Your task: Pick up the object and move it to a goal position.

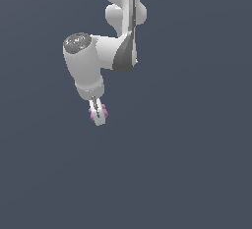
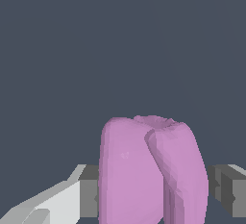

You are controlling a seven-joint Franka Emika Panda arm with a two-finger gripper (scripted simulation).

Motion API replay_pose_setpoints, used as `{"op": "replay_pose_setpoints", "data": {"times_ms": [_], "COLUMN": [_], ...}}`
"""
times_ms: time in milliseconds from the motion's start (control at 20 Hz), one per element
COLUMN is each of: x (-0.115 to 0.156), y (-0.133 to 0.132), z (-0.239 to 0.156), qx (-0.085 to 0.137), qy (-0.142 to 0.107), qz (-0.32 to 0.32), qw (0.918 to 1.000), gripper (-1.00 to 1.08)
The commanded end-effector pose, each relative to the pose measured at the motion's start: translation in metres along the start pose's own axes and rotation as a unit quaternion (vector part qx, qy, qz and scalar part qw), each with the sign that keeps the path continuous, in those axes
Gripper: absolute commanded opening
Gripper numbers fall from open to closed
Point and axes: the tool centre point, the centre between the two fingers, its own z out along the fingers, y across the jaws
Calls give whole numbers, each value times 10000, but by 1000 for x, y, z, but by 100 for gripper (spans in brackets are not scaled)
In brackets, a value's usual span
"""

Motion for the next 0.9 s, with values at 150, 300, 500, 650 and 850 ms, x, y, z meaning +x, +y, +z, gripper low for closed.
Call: {"op": "replay_pose_setpoints", "data": {"times_ms": [150, 300, 500, 650, 850], "x": [45, 64, 84, 94, 104], "y": [-4, -6, -9, -11, -13], "z": [-42, -61, -79, -88, -97], "qx": [-6, -6, -6, -5, -5], "qy": [1, 0, 0, -3, -3], "qz": [-6, -8, -8, -10, -10], "qw": [10000, 10000, 10000, 10000, 10000], "gripper": [-100, -100, -100, -100, -100]}}
